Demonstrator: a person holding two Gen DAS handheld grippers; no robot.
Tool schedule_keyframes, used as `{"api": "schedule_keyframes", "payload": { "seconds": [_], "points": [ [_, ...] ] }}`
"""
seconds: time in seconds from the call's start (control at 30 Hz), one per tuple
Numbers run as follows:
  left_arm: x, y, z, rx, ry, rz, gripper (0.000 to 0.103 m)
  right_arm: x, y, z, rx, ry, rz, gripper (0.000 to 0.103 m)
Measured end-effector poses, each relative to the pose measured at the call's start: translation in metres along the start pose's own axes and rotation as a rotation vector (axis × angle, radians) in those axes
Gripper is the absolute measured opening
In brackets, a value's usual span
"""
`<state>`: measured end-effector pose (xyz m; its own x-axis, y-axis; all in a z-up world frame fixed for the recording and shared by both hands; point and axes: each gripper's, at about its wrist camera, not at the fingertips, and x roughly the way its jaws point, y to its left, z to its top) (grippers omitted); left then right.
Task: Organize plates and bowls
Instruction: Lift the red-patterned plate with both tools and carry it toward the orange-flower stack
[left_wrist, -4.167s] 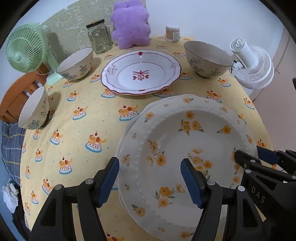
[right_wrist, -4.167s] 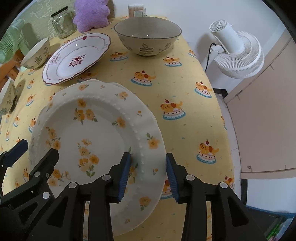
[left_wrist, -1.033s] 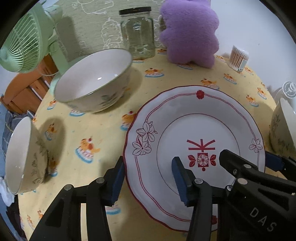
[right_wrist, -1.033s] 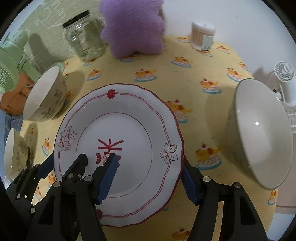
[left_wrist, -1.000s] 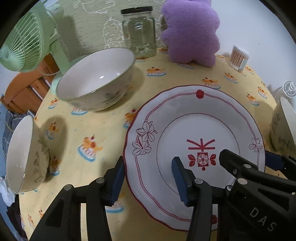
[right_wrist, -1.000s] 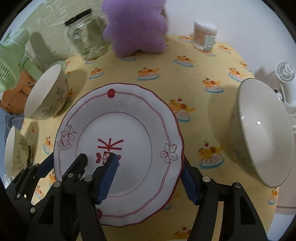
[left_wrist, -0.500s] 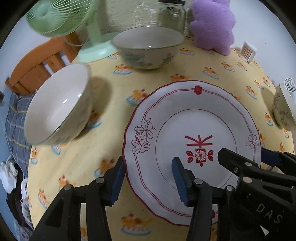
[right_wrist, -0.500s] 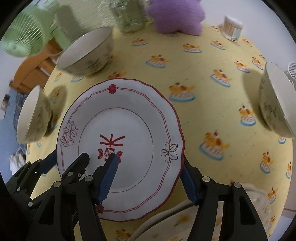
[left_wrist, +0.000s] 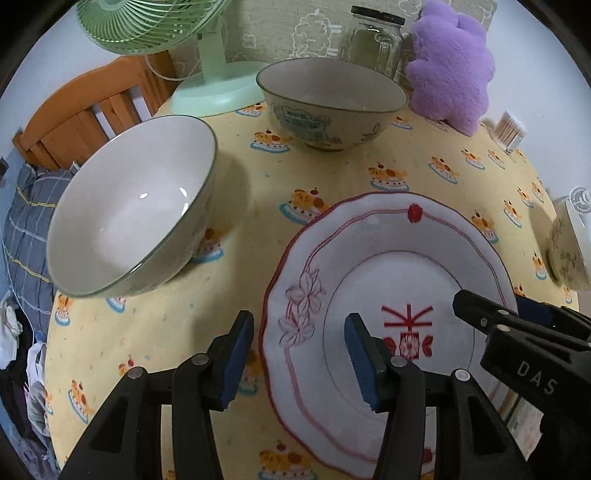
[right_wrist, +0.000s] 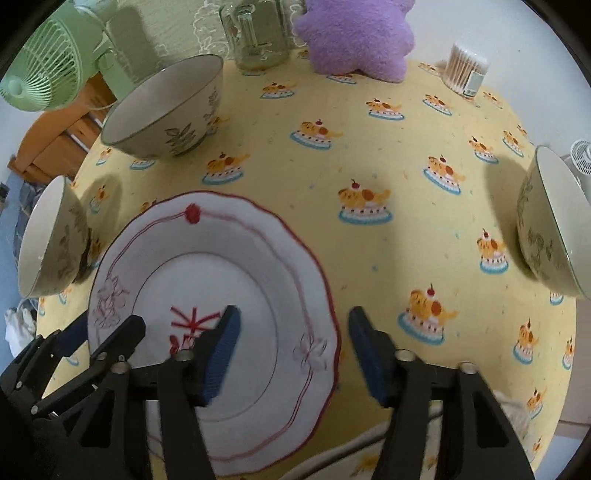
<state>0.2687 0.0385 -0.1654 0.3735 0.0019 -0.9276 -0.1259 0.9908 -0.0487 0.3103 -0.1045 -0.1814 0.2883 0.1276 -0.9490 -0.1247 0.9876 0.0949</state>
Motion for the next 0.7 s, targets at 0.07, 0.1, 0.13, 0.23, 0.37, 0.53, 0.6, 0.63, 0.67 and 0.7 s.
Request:
{"api": "schedule_keyframes", "payload": {
  "seconds": [0.07,0.1,0.13,0.23,0.37,0.53,0.6,0.63,0.67,0.7],
  "points": [
    [0.004,-0.001,0.003,-0.005,0.005,-0.03,0.051,0.003,0.0,0.002,-0.005,-0.004,0.004,0.048],
    [0.006,-0.002,0.004,-0.006,0.006,-0.03,0.052,0.003,0.0,0.002,-0.008,-0.01,-0.003,0.047],
    [0.006,-0.002,0.005,-0.005,0.004,-0.027,0.052,0.002,0.0,0.003,-0.015,-0.014,-0.01,0.047],
    [0.007,-0.006,0.006,0.011,0.002,-0.012,0.053,0.003,0.0,0.004,-0.019,-0.019,-0.021,0.047],
    [0.007,-0.005,0.007,0.007,0.014,-0.015,0.053,0.002,0.004,0.002,-0.026,-0.021,-0.042,0.047],
    [-0.003,-0.011,0.003,0.054,-0.014,0.025,0.052,-0.001,0.01,0.001,-0.042,-0.026,-0.063,0.047],
    [-0.007,-0.01,0.002,0.058,-0.012,0.023,0.052,-0.003,0.011,0.001,-0.042,-0.026,-0.067,0.047],
    [-0.008,-0.008,0.001,0.053,-0.008,0.019,0.052,-0.005,0.012,0.001,-0.04,-0.025,-0.065,0.047],
    [-0.009,-0.006,0.0,0.046,-0.004,0.014,0.052,-0.006,0.013,0.001,-0.038,-0.023,-0.061,0.047],
    [-0.009,-0.005,0.001,0.037,-0.001,0.009,0.052,-0.008,0.014,0.0,-0.036,-0.022,-0.056,0.047]
  ]
}}
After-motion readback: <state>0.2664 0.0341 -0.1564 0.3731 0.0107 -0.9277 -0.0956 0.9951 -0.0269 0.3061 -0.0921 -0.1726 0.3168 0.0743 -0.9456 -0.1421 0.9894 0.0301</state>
